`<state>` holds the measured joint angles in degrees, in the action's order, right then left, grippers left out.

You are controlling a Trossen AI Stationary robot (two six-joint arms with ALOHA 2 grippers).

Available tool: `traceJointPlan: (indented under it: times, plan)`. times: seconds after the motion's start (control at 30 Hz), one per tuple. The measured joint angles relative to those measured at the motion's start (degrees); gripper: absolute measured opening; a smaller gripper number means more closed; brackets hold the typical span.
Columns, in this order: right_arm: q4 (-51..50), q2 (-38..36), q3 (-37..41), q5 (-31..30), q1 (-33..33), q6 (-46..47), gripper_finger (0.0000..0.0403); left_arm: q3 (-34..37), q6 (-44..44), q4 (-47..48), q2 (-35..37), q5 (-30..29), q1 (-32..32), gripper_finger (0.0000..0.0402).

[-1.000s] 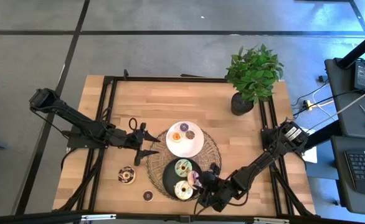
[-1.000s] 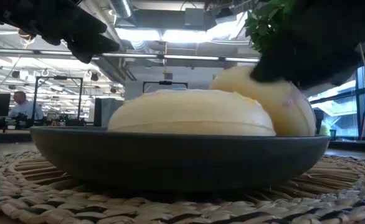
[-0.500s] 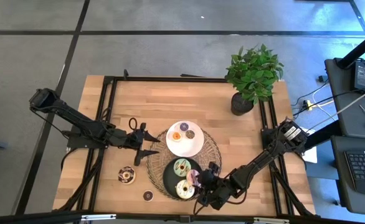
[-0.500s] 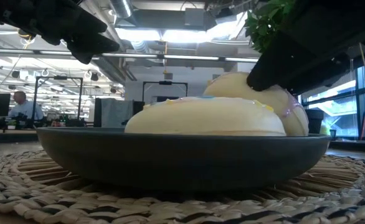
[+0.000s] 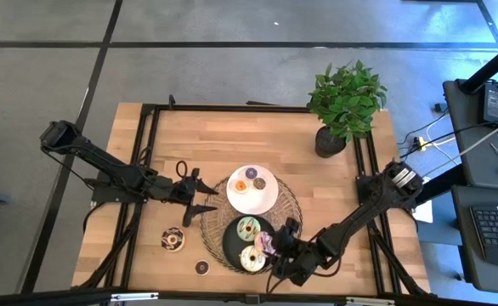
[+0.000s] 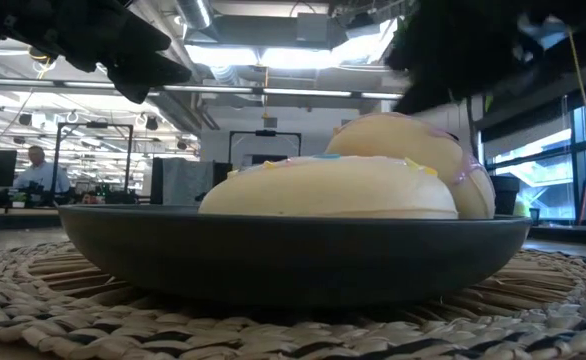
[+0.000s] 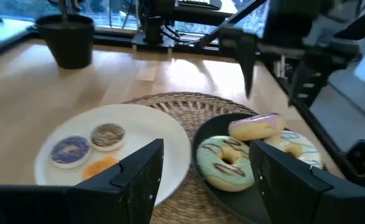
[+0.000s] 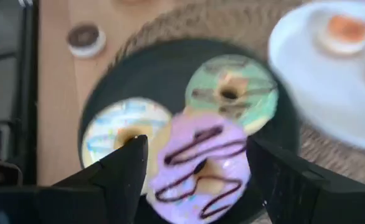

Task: Pick & Place donuts
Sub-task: Put the big black doughnut on the black plate

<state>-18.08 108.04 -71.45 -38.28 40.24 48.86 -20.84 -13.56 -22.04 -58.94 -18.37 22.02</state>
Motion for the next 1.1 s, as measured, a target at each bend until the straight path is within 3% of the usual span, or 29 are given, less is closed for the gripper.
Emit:
traceJointPlan:
  times: [0.23, 0.33, 0.47, 0.57, 0.73, 0.87, 1.0, 1.1]
  plan:
    - [-15.7, -7.5, -0.1, -1.1, 1.0, -5.2, 0.0273, 0.0, -5.0, 0.2, 0.0, 6.9, 0.0, 0.0231]
    - [-18.5, -9.3, -0.1, -0.3, 3.0, -10.9, 0.0273, 0.0, -8.2, 0.4, 0.0, 11.8, 0.0, 0.0231]
    - [-22.1, -13.1, 2.6, -2.4, 4.4, -11.7, 0.0273, 0.0, -10.7, 0.0, 0.0, 17.8, 0.2, 0.0231]
    - [-20.5, -16.9, 8.2, -3.9, 4.5, -11.3, 0.0273, 0.0, -11.8, -2.0, 0.0, 16.3, 0.8, 0.0231]
    - [-10.3, -24.8, 20.1, -0.6, 3.4, -12.1, 0.0273, -3.5, -8.8, -0.2, -3.4, 15.3, 3.5, 0.0231]
    - [-1.0, -32.3, 27.4, -2.3, 3.3, -14.7, 0.0273, -12.5, -13.4, 14.0, -8.3, 15.7, 6.7, 0.0231]
    - [7.5, -37.2, 32.1, -4.1, 3.3, -17.8, 0.0273, -23.0, -28.6, 40.7, -13.8, 12.0, 11.1, 0.0231]
    - [11.2, -38.4, 33.6, -4.3, 3.2, -20.1, 0.0273, -27.6, -40.8, 53.6, -17.5, 10.0, 14.4, 0.0231]
